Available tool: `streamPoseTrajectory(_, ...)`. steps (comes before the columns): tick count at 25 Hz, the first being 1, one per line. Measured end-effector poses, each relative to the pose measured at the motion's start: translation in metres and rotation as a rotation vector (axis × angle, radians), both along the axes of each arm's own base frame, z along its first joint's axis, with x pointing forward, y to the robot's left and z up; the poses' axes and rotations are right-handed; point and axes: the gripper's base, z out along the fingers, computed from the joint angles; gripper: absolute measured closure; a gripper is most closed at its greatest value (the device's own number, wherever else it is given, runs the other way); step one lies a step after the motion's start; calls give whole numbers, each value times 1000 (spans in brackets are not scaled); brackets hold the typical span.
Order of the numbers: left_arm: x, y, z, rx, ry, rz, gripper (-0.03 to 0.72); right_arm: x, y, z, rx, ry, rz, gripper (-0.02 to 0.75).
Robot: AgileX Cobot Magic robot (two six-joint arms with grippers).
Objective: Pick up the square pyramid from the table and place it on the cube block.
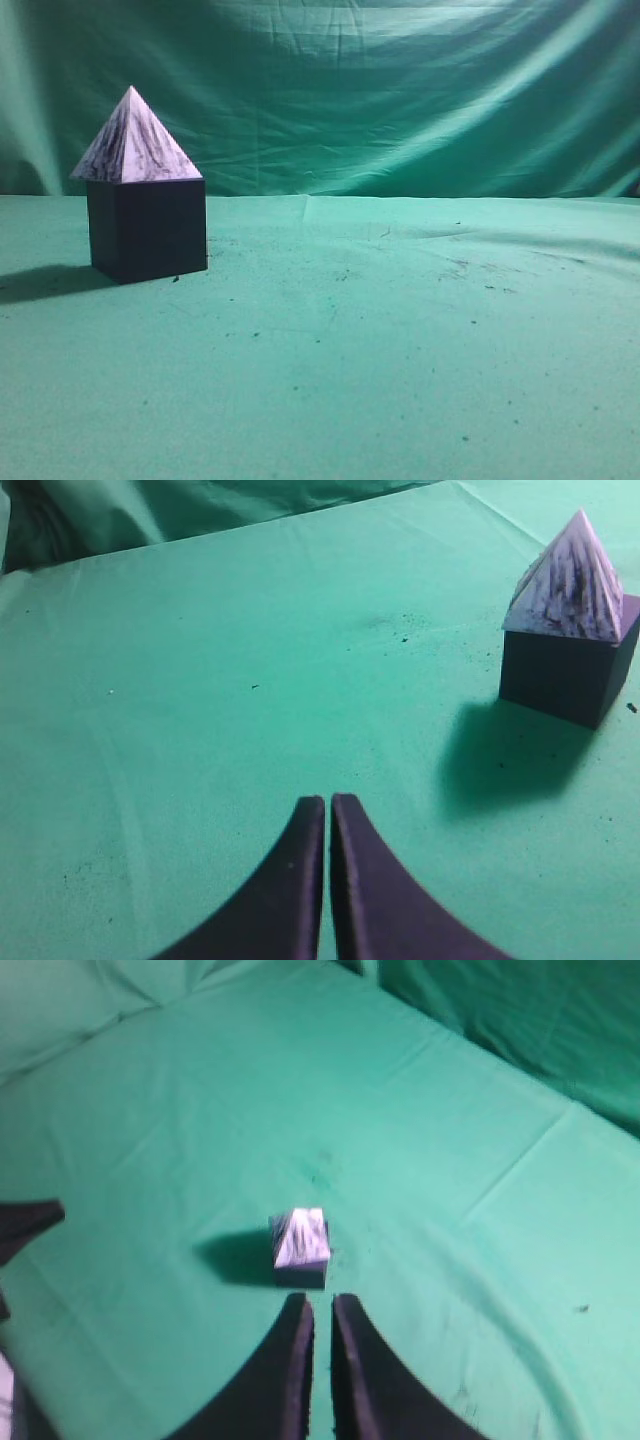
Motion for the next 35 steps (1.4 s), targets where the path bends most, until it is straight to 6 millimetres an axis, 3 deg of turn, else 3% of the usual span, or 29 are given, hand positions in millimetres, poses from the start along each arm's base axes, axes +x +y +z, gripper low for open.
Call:
streamPoseTrajectory(11,0,0,0,2,0,0,688,-93,-115,-69,169,-95,28,675)
streamPoseTrajectory(17,0,0,0,2,0,0,688,-126,-155,-100,217,-113,39,675)
streamPoseTrajectory(21,0,0,0,2,0,0,688,-129,-162,-118,194,-123,32,675)
streamPoseTrajectory(27,0,0,0,2,0,0,688,-110,-151,-167,113,-154,-97,675)
streamPoseTrajectory(35,0,0,0,2,0,0,688,-93,-151,-225,263,-443,-406,675)
